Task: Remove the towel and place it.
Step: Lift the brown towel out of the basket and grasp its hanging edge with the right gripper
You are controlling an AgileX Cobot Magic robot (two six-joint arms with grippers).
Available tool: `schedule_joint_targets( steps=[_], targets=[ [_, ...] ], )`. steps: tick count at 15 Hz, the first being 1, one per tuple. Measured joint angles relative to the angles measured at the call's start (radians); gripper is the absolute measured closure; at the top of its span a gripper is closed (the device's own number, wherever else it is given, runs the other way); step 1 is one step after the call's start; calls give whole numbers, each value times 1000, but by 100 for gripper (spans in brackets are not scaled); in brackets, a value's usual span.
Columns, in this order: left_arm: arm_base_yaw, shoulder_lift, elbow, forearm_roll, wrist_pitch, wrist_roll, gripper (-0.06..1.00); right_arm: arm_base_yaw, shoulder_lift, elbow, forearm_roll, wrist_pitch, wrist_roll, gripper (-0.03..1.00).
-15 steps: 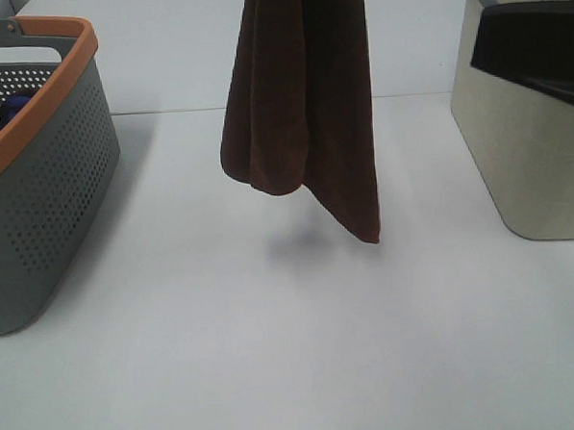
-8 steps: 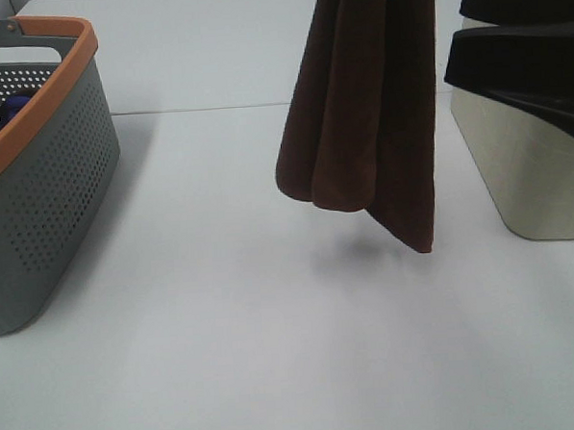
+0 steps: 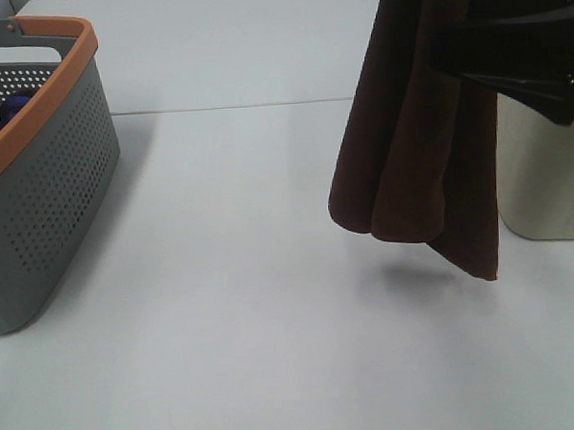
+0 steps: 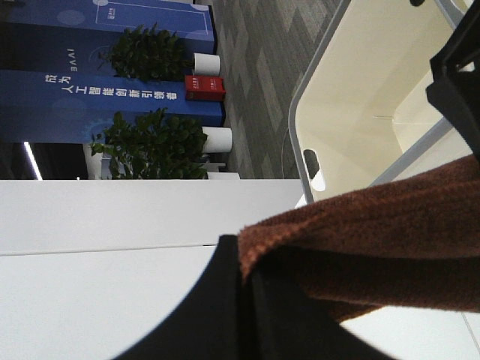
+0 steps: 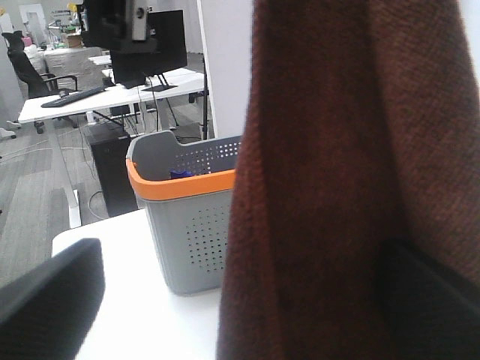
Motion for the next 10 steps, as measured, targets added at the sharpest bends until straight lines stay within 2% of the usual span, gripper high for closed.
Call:
schedule_joint_targets(
  steps=[2,4,7,10],
  targets=[
    [-2,0,0,-1,-1,2,94,27,58,-9,4,0,0,2],
    [-2,0,0,-1,-6,2,94,106,113,-9,-26,0,0,6],
    [-2,0,0,-1,-27,3,94,222,195,-9,-66,-12,0,19],
    [-2,0,0,-1,-29,3,94,255,264,-10,-76,-66,0,32]
  ],
)
